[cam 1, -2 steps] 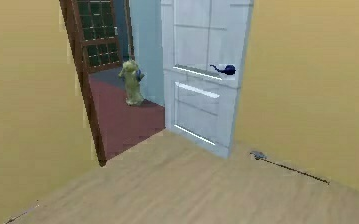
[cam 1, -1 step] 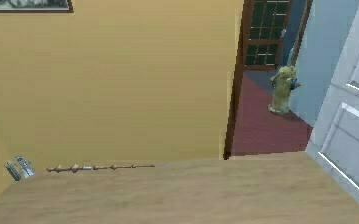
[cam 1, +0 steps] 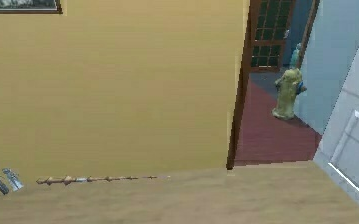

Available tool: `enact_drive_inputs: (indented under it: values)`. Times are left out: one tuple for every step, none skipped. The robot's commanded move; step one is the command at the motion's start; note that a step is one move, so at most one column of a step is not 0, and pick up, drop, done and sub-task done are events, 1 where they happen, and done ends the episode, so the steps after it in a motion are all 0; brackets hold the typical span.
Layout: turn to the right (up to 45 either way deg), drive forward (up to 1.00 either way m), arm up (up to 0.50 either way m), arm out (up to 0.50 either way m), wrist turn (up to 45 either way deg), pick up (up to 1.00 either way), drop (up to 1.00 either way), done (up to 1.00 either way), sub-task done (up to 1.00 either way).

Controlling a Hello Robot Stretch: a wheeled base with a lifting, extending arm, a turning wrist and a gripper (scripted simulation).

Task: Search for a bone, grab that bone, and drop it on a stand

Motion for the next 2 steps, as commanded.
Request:
enact_drive_inputs:
  values:
    - [33.0,0.00,0.00,0.00,0.0,0.00,0.00,0.00,0.00]
    - [0.0,1.00,0.00,0.00,0.0,0.00,0.00,0.00,0.00]
